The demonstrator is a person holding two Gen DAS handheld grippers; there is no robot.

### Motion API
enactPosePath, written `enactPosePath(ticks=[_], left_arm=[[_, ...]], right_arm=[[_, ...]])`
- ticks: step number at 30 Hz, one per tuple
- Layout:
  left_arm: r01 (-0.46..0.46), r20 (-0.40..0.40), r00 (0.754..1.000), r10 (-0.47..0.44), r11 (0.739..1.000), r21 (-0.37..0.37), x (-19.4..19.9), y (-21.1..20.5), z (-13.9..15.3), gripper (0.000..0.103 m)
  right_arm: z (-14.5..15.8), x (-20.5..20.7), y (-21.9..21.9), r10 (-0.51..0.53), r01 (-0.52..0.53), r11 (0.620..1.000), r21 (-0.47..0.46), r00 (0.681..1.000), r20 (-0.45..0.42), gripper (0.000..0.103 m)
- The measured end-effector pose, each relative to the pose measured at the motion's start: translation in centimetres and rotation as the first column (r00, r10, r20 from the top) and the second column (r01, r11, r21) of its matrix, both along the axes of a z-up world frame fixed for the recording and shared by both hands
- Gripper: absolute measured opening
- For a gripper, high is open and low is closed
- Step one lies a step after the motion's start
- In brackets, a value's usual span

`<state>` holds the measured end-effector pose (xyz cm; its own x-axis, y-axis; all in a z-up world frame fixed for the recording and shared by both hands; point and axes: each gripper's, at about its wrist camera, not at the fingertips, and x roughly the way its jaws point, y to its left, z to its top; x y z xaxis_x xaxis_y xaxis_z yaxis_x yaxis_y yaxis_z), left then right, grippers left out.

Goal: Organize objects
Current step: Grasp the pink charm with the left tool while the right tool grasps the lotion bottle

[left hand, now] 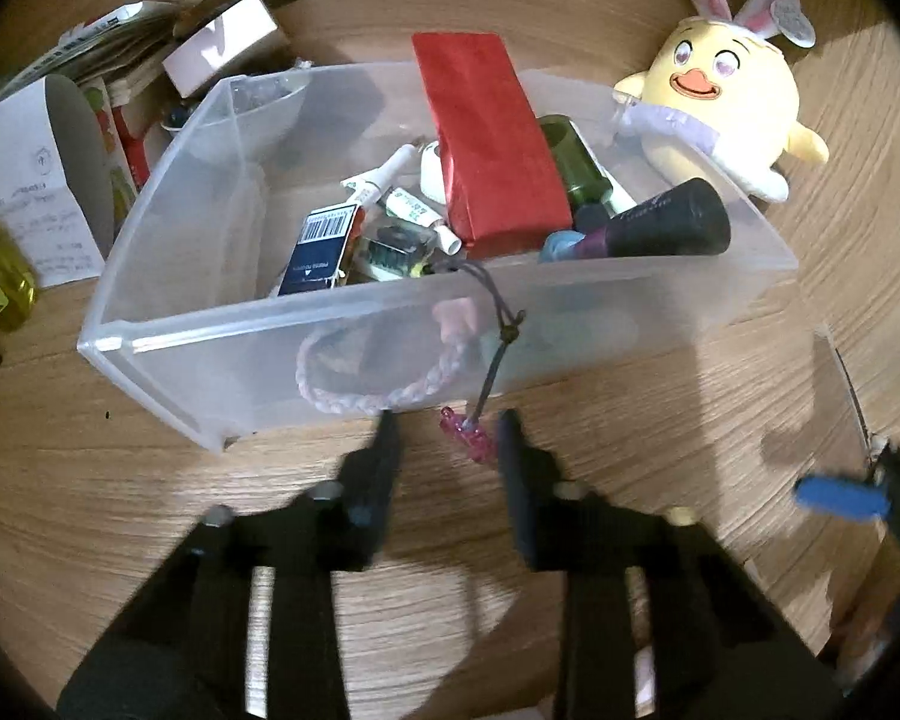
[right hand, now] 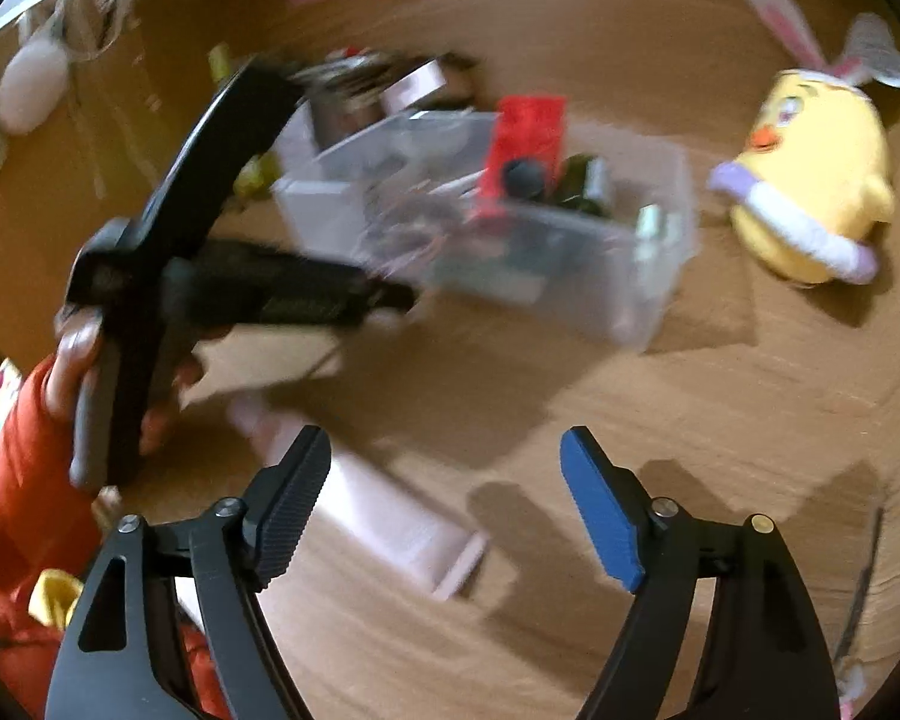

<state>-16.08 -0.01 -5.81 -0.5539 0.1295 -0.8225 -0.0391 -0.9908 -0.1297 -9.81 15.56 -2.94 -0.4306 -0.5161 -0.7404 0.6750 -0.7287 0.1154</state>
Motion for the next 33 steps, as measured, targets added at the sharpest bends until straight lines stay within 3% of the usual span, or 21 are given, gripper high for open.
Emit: enactPosePath(ticks=[3,11,16,18,22,23,33], left_arm=[[-0.006,-0.010,1.000,0.006,1.000,0.003,0.3,0.0,-0.2,0.008],[-0.010,-0.037,0.999,0.011,1.000,0.024,1.7,-1.5,0.4,0.008],[-0.021,-0.078,0.997,0.023,1.000,0.022,2.4,-2.4,1.7,0.007],[-0.023,-0.090,0.996,0.025,0.999,0.026,2.6,-2.8,2.1,0.007],[-0.021,-0.117,0.993,0.024,0.999,0.034,2.9,-3.1,3.2,0.007],[-0.017,-0.126,0.992,0.022,0.999,0.035,3.0,-3.1,3.5,0.007],[-0.009,-0.203,0.979,0.016,0.999,0.034,3.3,-3.1,6.6,0.008]], right_arm=[[-0.8,1.2,-1.7,0.069,-0.070,0.997,0.028,0.998,0.012,0.077],[-2.1,2.6,-6.4,0.193,-0.194,0.972,0.135,0.981,0.020,0.077],[-2.4,2.3,-8.1,0.198,-0.196,0.962,0.192,0.980,0.011,0.074],[-2.5,2.0,-8.6,0.199,-0.198,0.959,0.202,0.980,0.016,0.066],[-2.7,1.7,-9.0,0.206,-0.209,0.960,0.188,0.978,0.031,0.036],[-2.7,1.7,-8.9,0.205,-0.207,0.961,0.185,0.978,0.031,0.032],[-2.1,0.6,-6.2,0.105,-0.107,0.990,0.092,0.994,0.020,0.029]])
